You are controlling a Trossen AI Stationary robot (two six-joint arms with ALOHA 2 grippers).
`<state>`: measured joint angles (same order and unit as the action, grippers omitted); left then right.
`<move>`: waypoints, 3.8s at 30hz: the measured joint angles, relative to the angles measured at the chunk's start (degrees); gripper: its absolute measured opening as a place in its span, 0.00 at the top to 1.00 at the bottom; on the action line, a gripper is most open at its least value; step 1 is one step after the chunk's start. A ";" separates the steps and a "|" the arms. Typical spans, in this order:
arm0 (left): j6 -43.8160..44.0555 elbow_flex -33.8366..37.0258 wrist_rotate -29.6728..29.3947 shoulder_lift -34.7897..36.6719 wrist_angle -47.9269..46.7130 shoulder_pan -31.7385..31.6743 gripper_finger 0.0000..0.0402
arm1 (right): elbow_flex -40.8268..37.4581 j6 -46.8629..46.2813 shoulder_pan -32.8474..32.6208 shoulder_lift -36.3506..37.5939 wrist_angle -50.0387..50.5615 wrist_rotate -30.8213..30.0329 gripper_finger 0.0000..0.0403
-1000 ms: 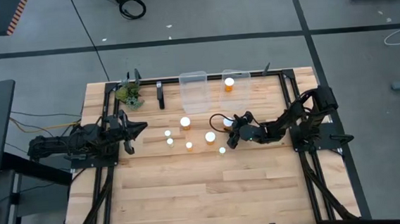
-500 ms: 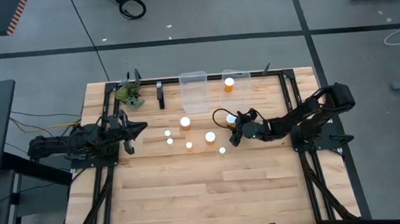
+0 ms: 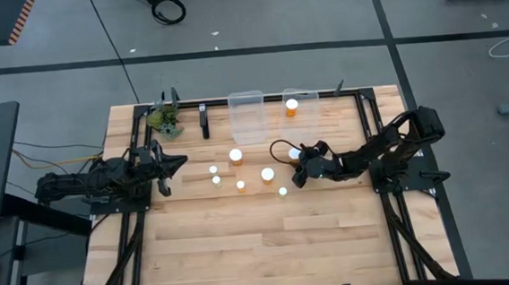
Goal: Pick and place medicine bottles into bin by pill shape (circle, oval)
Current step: Put the top right big orange pill into the right transparent bin
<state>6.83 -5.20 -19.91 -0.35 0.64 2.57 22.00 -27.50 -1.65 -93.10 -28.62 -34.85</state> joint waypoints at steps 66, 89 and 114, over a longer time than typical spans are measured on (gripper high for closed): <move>-0.02 -0.01 -0.01 -0.01 -0.02 0.02 0.93 | 3.24 6.95 -0.13 11.53 7.04 0.15 0.49; 0.00 -0.01 -0.01 -0.01 -0.08 0.02 0.93 | 19.06 18.35 18.15 12.52 23.03 5.07 0.49; 0.00 -0.01 -0.01 -0.01 -0.06 0.02 0.92 | 19.23 16.95 31.30 0.97 17.29 18.45 0.49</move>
<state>6.83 -5.21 -19.92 -0.36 0.58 2.59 41.23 -10.55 29.65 -92.13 -11.33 -16.40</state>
